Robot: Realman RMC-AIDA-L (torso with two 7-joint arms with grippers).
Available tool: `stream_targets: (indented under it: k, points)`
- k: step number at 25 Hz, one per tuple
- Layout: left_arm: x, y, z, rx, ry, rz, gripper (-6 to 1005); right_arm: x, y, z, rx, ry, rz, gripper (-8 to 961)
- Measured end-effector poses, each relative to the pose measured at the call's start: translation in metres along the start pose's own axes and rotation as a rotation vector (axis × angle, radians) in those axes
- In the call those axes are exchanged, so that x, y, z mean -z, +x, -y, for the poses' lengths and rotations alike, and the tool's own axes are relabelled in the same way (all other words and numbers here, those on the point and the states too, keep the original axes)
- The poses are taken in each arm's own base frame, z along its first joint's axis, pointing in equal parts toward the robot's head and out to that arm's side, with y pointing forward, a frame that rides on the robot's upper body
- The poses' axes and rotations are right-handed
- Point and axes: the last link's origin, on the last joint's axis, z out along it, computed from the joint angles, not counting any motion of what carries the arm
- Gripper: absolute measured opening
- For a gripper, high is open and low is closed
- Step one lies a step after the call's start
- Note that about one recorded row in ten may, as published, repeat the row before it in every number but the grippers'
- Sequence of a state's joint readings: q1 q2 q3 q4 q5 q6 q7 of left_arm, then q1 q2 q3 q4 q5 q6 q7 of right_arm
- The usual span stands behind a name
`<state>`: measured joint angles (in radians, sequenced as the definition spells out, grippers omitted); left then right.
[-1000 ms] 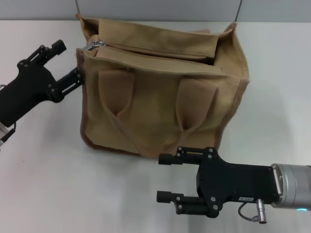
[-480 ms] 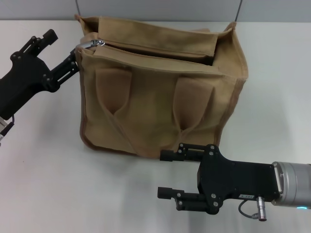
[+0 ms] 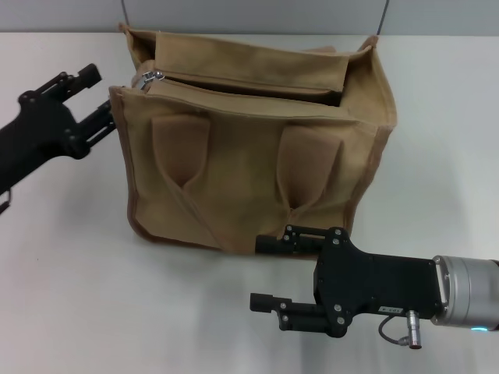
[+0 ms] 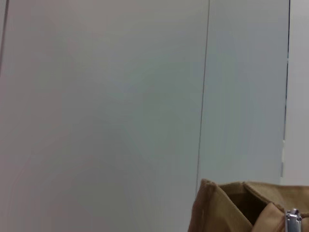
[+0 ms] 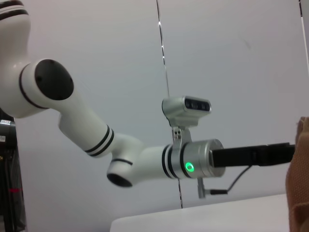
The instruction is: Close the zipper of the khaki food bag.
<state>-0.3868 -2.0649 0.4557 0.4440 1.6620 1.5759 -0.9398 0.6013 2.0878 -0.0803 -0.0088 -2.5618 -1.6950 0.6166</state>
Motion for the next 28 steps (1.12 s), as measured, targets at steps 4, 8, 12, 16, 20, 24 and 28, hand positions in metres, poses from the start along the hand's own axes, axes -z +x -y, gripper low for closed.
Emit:
stream_targets:
  k: [4, 8, 12, 16, 20, 24, 28]
  points:
    - [0.009, 0.01, 0.006, 0.001, -0.03, 0.058, 610, 0.0, 0.001, 0.001, 0.0, 0.005, -0.004, 666]
    - [0.016, 0.019, 0.005, -0.078, -0.087, 0.149, 611, 0.0, 0.001, 0.001, 0.0, 0.007, -0.007, 666]
    - [0.013, 0.018, 0.0, -0.125, -0.136, 0.205, 611, -0.003, 0.002, 0.0, 0.003, 0.008, -0.008, 666]
    - [0.002, 0.016, 0.001, -0.132, -0.142, 0.219, 612, -0.005, 0.004, -0.003, 0.019, 0.009, -0.002, 666]
    - [-0.013, 0.014, 0.005, -0.12, -0.119, 0.218, 613, -0.007, 0.005, -0.005, 0.016, 0.01, 0.005, 666]
    - [-0.02, 0.019, 0.007, -0.056, -0.076, 0.125, 613, -0.008, 0.006, -0.008, 0.005, 0.012, 0.014, 666]
    - [-0.011, 0.028, 0.007, -0.007, -0.035, -0.004, 611, -0.006, 0.008, -0.01, -0.003, 0.028, 0.019, 666]
